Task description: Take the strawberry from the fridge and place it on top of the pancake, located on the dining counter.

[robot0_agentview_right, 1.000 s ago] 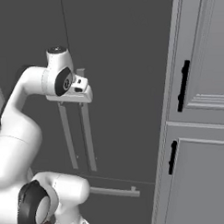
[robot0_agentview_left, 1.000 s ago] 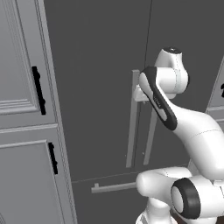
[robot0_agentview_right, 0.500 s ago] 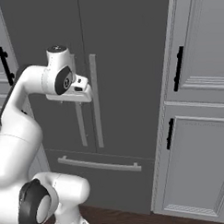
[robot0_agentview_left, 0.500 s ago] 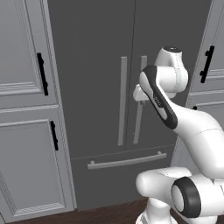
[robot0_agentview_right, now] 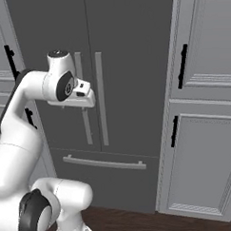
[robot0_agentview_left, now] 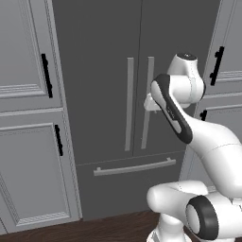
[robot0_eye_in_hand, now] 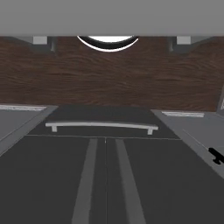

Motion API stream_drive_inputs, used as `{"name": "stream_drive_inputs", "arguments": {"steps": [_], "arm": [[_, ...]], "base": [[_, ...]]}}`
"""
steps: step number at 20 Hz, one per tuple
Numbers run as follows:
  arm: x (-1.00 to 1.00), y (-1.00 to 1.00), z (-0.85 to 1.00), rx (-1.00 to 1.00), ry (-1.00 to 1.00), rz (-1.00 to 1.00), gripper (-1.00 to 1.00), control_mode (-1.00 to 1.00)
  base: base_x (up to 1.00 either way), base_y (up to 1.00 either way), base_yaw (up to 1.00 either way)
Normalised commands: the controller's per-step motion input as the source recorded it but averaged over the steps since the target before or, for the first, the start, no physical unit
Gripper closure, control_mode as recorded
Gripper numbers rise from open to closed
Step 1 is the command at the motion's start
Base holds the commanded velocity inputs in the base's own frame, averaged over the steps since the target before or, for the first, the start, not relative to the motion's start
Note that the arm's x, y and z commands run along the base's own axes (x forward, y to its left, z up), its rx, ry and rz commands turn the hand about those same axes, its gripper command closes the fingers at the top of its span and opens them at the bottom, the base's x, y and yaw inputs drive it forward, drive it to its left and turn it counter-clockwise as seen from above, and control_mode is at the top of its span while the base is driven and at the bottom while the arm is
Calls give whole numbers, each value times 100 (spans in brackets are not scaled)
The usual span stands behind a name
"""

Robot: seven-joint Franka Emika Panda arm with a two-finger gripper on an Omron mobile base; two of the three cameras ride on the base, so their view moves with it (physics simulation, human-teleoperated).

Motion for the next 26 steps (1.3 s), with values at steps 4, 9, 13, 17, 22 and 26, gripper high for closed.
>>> {"name": "stream_drive_inputs", "arguments": {"steps": [4, 9, 13, 17, 22, 26], "arm": [[25, -23, 2, 0, -29, 2, -100, -100], [47, -22, 8, -2, -32, 0, -100, -100], [59, -43, 15, -2, -11, 0, -100, -100], [40, 1, 2, 0, 0, -2, -100, -100], [53, 6, -1, 0, 0, -4, -100, -100], [62, 3, 0, 0, 1, -7, -100, -100]], "base": [[0, 0, 0], [0, 0, 0], [0, 0, 0], [0, 0, 0], [0, 0, 0], [0, 0, 0]]}}
